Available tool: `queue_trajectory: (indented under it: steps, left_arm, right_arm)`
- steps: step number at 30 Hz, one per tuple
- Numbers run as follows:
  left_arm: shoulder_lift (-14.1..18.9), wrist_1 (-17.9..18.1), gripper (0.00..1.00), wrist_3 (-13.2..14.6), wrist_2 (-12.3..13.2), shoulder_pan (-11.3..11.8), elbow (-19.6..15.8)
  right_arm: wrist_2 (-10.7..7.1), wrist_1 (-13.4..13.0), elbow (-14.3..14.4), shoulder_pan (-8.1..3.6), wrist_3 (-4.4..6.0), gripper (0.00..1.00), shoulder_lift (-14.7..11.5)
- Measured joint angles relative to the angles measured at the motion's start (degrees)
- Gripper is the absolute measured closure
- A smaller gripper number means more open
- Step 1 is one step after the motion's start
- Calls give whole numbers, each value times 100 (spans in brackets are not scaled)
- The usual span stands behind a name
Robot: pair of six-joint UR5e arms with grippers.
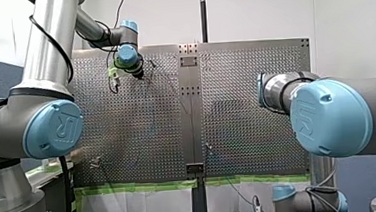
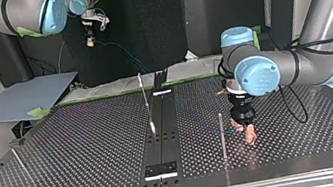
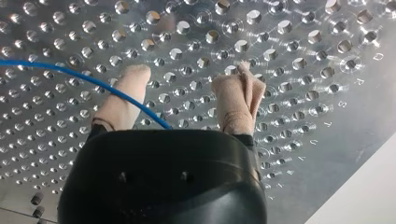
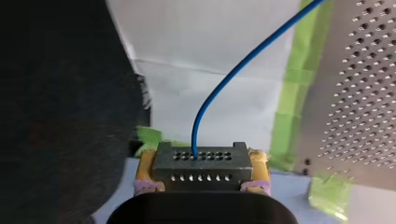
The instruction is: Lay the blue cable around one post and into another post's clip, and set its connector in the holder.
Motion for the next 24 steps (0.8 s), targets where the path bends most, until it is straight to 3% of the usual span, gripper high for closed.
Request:
queue_trajectory:
  steps: [3, 6, 24]
  left_arm:
    - [1, 0, 0, -9, 0, 2, 0]
    - [1, 0, 0, -13, 0, 4, 0]
    - [0, -2, 0, -20, 0, 14, -1]
  right_arm:
    - [-1, -133, 152, 41, 54, 98, 120]
    - [6, -110, 305, 90, 112, 98, 80]
    - [28, 726, 422, 117, 259, 98, -762]
